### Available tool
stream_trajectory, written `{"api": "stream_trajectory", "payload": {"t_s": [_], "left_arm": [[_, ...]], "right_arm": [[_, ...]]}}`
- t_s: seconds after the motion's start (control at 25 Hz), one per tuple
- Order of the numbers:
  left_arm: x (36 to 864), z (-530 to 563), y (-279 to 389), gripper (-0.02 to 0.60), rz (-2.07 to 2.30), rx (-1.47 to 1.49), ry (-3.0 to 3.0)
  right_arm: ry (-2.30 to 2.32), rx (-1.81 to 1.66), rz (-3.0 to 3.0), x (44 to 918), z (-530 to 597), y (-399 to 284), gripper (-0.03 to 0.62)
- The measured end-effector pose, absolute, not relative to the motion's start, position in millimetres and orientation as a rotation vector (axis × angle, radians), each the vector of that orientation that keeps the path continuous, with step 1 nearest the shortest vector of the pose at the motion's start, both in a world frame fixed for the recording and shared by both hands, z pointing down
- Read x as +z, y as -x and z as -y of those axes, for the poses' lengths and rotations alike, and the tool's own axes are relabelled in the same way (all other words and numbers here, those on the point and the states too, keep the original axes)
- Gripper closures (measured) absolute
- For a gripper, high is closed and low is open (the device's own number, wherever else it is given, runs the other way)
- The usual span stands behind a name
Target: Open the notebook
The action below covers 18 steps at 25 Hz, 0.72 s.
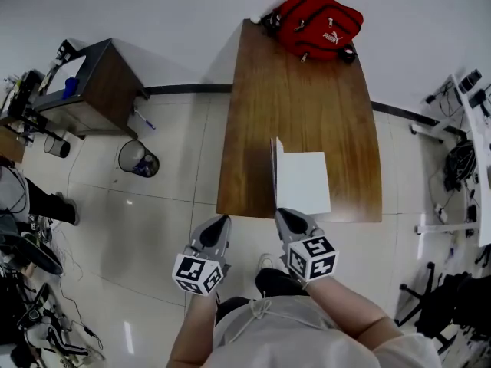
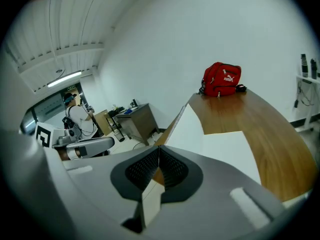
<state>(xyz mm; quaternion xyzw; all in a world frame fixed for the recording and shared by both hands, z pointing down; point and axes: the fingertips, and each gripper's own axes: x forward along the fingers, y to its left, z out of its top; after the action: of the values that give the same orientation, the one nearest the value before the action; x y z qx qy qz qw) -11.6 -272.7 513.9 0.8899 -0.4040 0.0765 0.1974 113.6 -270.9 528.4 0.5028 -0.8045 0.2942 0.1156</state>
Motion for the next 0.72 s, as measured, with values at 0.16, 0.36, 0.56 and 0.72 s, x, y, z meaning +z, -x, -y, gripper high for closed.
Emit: {"api": "stream_trajectory", "payload": {"t_s": [0.16,0.36,0.56,0.72], "left_arm": [[520.5,267.3,44.7,0.577,1.209,0.221,-2.423],[537.7,256.6,78.8,0.577,1.286,0.252,-2.333],[557.0,247.1,104.5,0.577,1.314,0.254,-2.289],[572.8,234.1,109.6,0.577,1.287,0.254,-2.301]], "right_arm": [[-1.37,0.88,2.372,546.7,280.5,-70.0,0.579],[-1.327,1.004,2.334,587.9,287.9,-33.3,0.571],[-1.288,1.018,2.275,630.5,285.6,-12.2,0.512],[-1.312,0.972,2.28,649.3,280.2,-12.9,0.488]]}}
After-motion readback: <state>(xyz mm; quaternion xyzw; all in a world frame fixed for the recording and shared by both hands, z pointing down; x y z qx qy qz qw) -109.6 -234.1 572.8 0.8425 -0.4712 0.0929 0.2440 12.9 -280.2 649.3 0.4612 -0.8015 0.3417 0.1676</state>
